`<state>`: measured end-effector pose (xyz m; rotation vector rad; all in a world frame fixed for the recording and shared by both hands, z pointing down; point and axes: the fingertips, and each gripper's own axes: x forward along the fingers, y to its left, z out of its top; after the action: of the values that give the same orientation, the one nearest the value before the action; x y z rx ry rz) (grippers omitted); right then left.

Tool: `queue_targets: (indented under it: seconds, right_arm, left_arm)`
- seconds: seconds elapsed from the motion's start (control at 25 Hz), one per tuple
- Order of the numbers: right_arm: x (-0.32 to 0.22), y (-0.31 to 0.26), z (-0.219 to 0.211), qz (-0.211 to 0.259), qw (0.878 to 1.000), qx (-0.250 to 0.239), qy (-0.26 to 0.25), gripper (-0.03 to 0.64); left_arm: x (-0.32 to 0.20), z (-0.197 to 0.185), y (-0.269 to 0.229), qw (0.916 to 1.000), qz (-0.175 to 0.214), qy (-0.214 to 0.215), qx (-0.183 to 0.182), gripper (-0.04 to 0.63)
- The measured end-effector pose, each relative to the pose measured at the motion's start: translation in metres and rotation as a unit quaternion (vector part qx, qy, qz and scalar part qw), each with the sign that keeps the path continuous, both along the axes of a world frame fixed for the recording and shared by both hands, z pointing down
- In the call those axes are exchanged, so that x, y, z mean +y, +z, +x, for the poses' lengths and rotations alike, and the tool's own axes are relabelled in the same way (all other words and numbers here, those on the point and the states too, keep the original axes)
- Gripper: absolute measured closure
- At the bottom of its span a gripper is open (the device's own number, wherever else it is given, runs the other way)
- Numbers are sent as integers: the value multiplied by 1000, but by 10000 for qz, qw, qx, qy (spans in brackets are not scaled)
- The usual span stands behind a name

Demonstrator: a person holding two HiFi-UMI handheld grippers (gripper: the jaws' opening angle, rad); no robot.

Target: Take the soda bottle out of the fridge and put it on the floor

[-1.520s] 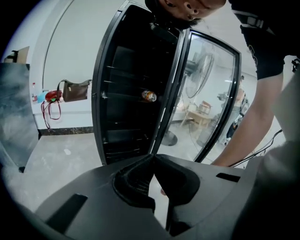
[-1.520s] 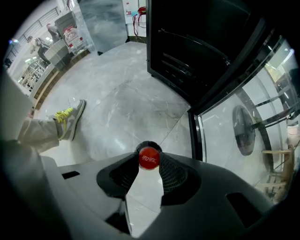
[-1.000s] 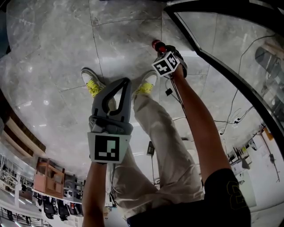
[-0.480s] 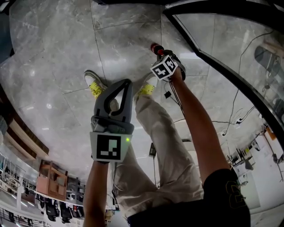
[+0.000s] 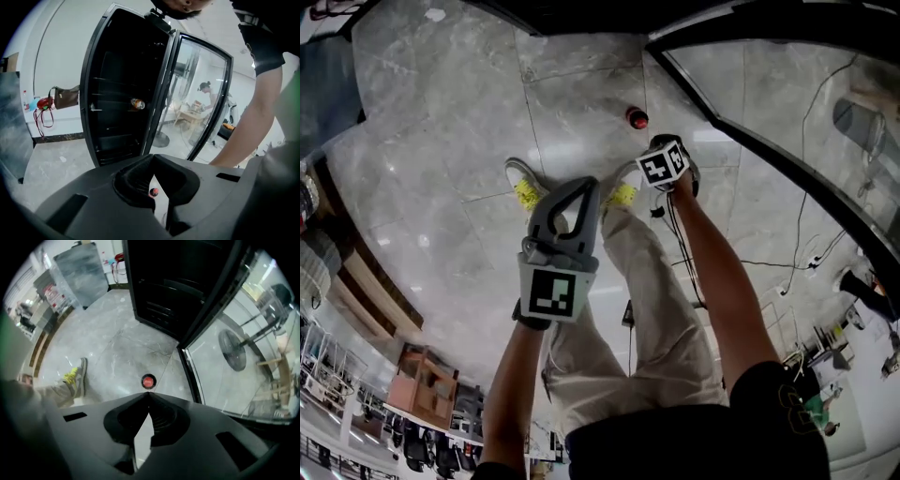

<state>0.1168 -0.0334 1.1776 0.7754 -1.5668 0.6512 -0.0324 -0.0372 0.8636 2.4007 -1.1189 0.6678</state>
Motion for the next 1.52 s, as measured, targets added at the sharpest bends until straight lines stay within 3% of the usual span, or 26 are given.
queue_targets:
  seconds: [0.08, 0.24, 0.52, 0.72, 0.96, 1.2, 1.36, 1.52]
  right_arm:
    - [15, -49, 2, -72, 9990, -183, 394, 624]
    - [37, -163, 10, 134, 9960, -571, 671, 624]
    - [42, -371, 12, 965, 9786, -1455, 1091, 624]
    - [45, -499, 29, 1711, 9625, -1771, 1141, 624]
    - [53, -627, 40, 2657, 9344, -2073, 1152, 624]
    - [56, -729, 44, 3431, 9003, -2464, 1053, 624]
    - [55, -787, 44, 3835, 8754, -2752, 1040, 624]
    - [49, -826, 48, 4074, 8590, -2940, 989, 624]
  left_arm:
    - [4, 6, -36, 9998, 51, -80, 181, 577]
    - [17, 28, -119, 9991, 45, -116, 394, 577]
    - [38, 44, -253, 9994, 176, 155, 238, 577]
    - [51, 44, -320, 9996, 203, -74, 200, 577]
    - [67, 39, -403, 9967, 752, -226, 218, 577]
    - [71, 36, -490, 9867, 1532, -385, 372, 577]
    - [71, 33, -532, 9800, 1917, -424, 310, 577]
    - [63, 35, -561, 9747, 2141, -565, 299, 577]
